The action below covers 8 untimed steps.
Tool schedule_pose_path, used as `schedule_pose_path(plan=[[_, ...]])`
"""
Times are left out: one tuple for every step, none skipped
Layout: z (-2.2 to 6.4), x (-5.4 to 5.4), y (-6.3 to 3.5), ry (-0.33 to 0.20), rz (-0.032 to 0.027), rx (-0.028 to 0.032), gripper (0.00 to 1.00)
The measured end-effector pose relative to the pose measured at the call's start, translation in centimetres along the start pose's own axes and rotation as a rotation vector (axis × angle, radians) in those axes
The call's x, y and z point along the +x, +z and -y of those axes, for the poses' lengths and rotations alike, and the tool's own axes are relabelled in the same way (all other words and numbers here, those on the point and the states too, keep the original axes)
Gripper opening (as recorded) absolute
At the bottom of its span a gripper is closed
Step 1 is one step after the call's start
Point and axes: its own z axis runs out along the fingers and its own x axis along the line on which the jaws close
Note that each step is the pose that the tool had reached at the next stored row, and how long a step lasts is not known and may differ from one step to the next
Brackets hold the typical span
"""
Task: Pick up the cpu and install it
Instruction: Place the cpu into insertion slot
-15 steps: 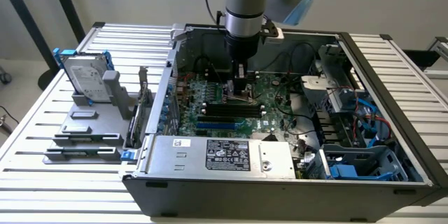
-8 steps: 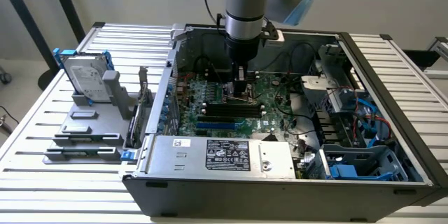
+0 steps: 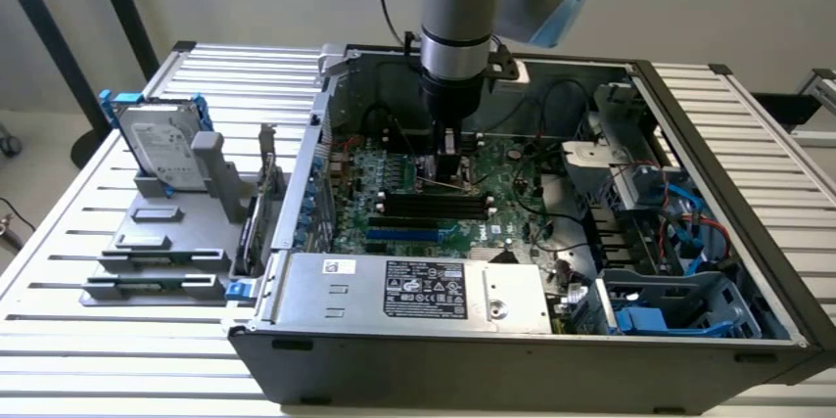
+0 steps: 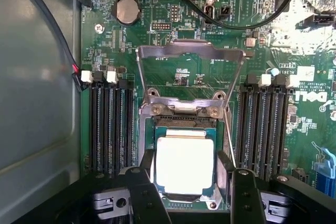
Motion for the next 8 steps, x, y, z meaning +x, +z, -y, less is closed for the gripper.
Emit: schedule_pose_path(plan=[[0.0,0.0,0.07,0.002,0.0,0.0004,0.55],[-0.03,-0.01,0.13,0.004,-0.0001,0.0013,0.55],[-0.06,-0.01,0.18,0.008,-0.0002,0.0019,0.55],[-0.07,-0.01,0.22,0.011,-0.0002,0.0023,0.55],[-0.1,-0.01,0.26,0.015,-0.0002,0.0028,0.55],[-0.16,-0.01,0.3,0.017,-0.0002,0.0033,0.55],[-0.22,-0.01,0.33,0.019,-0.0001,0.0037,0.55],[-0.26,0.0,0.38,0.021,-0.0002,0.0041,0.55]])
